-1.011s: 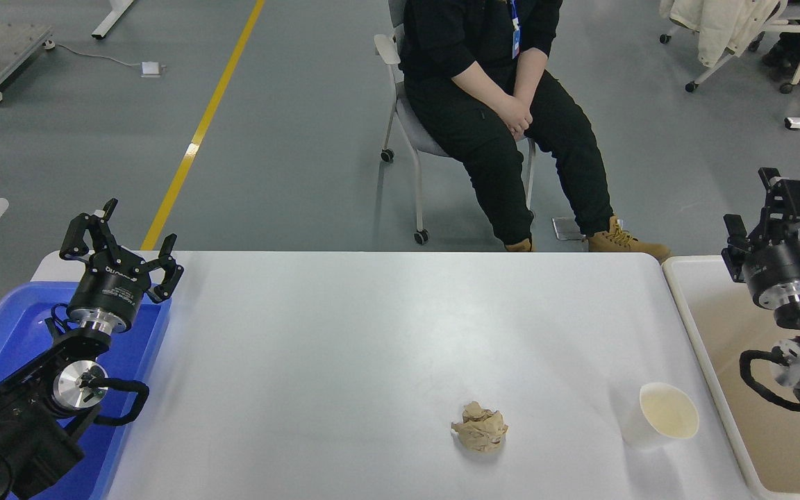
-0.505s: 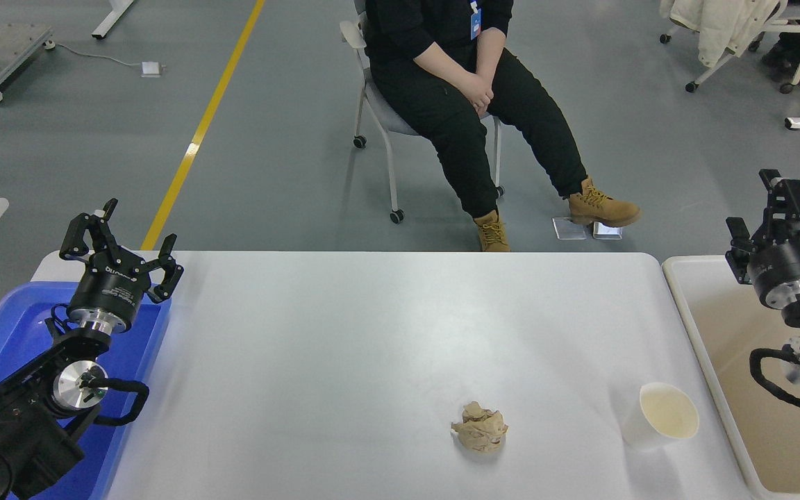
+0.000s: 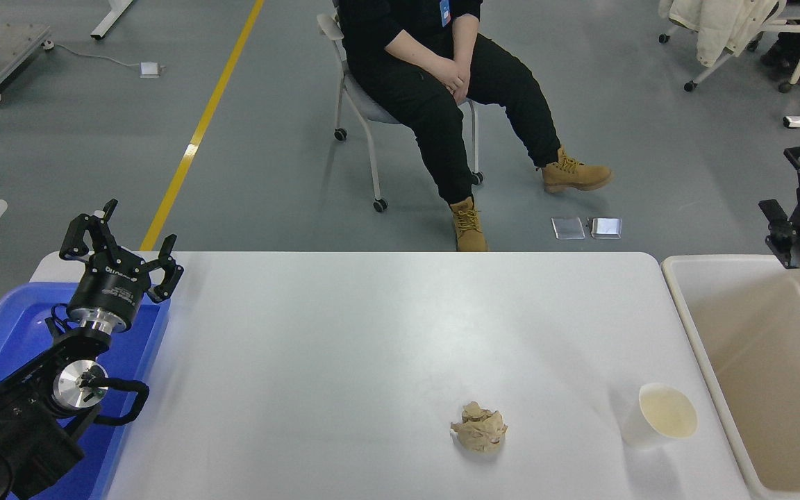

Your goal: Clean the table surface

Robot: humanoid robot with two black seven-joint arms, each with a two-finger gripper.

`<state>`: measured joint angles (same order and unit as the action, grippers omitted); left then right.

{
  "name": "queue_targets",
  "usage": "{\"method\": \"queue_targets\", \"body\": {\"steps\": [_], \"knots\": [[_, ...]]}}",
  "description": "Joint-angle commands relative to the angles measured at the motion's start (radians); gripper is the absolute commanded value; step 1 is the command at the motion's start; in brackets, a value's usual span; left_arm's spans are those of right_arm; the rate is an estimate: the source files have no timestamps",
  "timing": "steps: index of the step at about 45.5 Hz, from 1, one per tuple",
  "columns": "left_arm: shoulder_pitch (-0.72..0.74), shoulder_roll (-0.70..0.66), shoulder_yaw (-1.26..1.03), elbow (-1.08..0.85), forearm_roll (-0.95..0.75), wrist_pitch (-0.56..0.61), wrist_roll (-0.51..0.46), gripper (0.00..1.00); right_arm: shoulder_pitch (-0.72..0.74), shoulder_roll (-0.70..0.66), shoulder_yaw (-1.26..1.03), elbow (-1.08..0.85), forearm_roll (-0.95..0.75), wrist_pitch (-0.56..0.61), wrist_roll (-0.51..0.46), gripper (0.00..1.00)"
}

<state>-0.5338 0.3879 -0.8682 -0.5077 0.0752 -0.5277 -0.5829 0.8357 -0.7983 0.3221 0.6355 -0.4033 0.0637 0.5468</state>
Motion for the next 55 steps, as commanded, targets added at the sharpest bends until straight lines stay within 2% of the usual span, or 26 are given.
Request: {"method": "queue_targets", "body": {"steps": [1,11,23,30,42,47,55], "knots": [[0.0,0.0,0.0,0.0,0.0,0.0,0.0,1.0,0.207,-0.094,-0.375,0.006,-0.045,0.077,0.002,0.99],[0.0,0.0,0.0,0.0,0.0,0.0,0.0,1.0,0.381,-0.098,-0.646,0.015,-0.281,0.126,0.007,0.99],[0.0,-0.001,0.0,0.0,0.0,0.0,0.0,1.0,0.41,-0.091,-0.695,0.045,-0.753,0.13,0.031,0.99],[0.0,0.0,0.0,0.0,0.0,0.0,0.0,1.0,0.424,-0.102,-0.722,0.137,-0.957,0.126,0.073,0.99],[0.0,0.0,0.0,0.0,0.0,0.0,0.0,1.0,0.491,-0.208,-0.775,0.46,-1.132,0.117,0.127,0.99],[0.0,0.0,0.0,0.0,0.0,0.0,0.0,1.0,0.487,-0.217,-0.764,0.512,-1.21,0.111,0.127,0.99],[0.0,0.0,0.0,0.0,0.0,0.0,0.0,1.0,0.45,-0.211,-0.765,0.518,-1.226,0.077,0.127,0.99]]}}
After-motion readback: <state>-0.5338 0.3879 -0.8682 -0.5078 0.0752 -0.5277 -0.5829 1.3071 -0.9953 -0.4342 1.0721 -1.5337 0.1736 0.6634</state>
